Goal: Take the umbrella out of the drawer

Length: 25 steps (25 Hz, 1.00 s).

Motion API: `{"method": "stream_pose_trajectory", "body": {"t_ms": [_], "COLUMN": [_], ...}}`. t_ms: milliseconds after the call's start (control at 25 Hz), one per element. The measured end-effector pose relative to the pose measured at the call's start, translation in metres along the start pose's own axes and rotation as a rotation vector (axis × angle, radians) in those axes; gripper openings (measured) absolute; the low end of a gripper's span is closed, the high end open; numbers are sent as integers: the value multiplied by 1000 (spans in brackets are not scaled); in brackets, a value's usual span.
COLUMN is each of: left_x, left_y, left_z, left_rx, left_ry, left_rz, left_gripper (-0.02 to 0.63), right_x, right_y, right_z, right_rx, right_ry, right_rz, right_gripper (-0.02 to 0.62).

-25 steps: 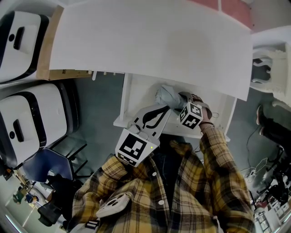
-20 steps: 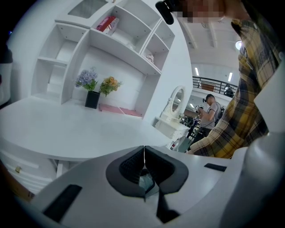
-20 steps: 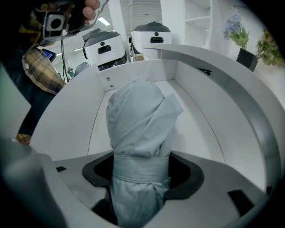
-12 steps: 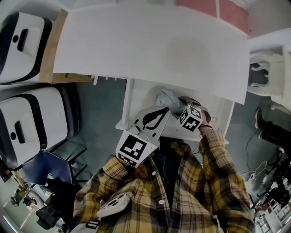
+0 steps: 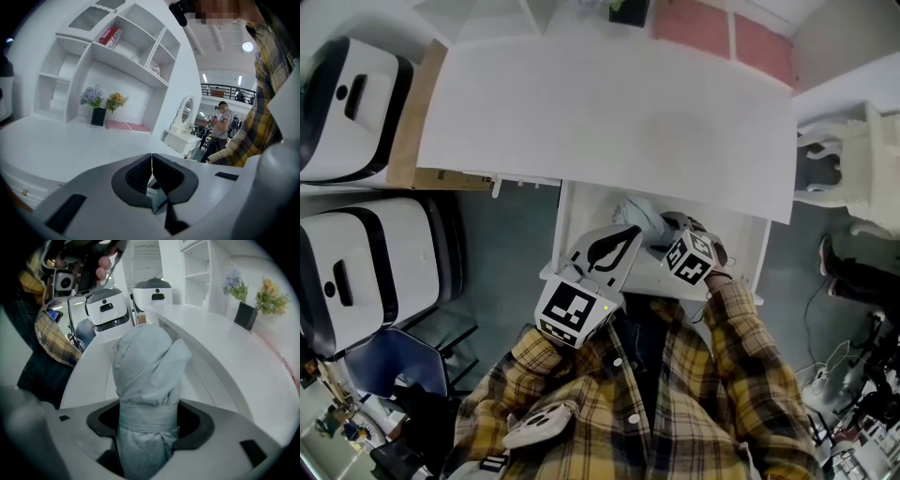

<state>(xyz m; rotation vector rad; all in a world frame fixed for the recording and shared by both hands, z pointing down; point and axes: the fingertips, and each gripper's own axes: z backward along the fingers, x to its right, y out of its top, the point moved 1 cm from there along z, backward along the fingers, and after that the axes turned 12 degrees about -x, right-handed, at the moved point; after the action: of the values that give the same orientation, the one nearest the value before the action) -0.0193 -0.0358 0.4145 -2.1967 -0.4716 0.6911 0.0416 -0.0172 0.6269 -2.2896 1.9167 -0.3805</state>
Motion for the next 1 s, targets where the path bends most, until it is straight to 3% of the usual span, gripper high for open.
{"method": "stream_pose_trajectory", "body": {"t_ms": [400,1000], "left_x": [-7,-9], "left_y": [19,49], "left_z": [17,29], "left_rx": [55,122], "left_ry": [31,58], "left_rz": [-16,-44], "left_gripper": [23,23], "right_x": [-5,13], "right_y": [20,38], "right_z": [46,150], "right_rx": [123,411], "right_ry": [-42,-158], "right_rz": [-57,-262], "right_gripper": [314,314]}}
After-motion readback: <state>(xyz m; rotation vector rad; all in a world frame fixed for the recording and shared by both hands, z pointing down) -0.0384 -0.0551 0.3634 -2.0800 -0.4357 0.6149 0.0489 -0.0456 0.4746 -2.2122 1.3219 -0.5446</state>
